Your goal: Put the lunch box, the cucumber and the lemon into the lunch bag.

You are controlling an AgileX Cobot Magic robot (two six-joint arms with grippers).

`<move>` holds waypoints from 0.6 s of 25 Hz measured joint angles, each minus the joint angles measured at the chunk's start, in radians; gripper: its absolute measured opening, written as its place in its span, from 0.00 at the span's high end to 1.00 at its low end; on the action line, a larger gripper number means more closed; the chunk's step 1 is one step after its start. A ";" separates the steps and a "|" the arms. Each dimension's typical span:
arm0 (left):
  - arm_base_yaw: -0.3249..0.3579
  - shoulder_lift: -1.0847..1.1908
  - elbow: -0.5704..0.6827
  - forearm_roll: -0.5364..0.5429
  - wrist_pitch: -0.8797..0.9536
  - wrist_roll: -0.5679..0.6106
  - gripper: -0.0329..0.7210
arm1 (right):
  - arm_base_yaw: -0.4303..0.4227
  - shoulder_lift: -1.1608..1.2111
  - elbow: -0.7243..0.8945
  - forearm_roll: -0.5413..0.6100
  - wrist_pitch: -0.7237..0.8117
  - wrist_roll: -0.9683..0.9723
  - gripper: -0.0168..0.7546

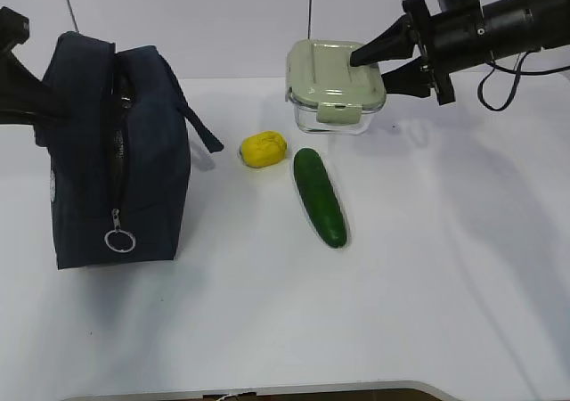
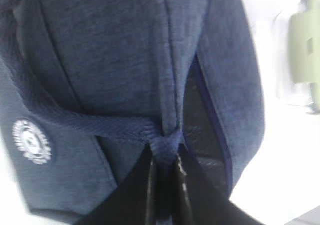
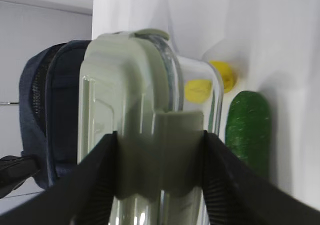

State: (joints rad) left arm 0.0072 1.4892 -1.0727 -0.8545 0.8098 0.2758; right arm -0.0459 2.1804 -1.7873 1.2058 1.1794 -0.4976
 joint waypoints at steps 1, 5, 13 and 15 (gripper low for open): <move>0.000 -0.006 0.000 0.023 0.010 -0.012 0.95 | 0.010 0.000 0.000 0.000 0.002 0.010 0.49; 0.000 -0.017 0.000 0.048 0.033 -0.025 0.95 | 0.047 0.000 0.000 0.004 0.004 0.029 0.49; -0.002 -0.027 0.000 0.047 0.059 -0.029 0.96 | 0.109 -0.002 -0.072 0.008 0.006 0.091 0.49; -0.004 -0.027 0.000 0.047 0.064 -0.029 0.96 | 0.120 -0.002 -0.122 0.008 0.011 0.132 0.49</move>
State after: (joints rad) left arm 0.0032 1.4619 -1.0727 -0.8079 0.8734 0.2467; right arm 0.0744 2.1788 -1.9095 1.2135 1.1906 -0.3656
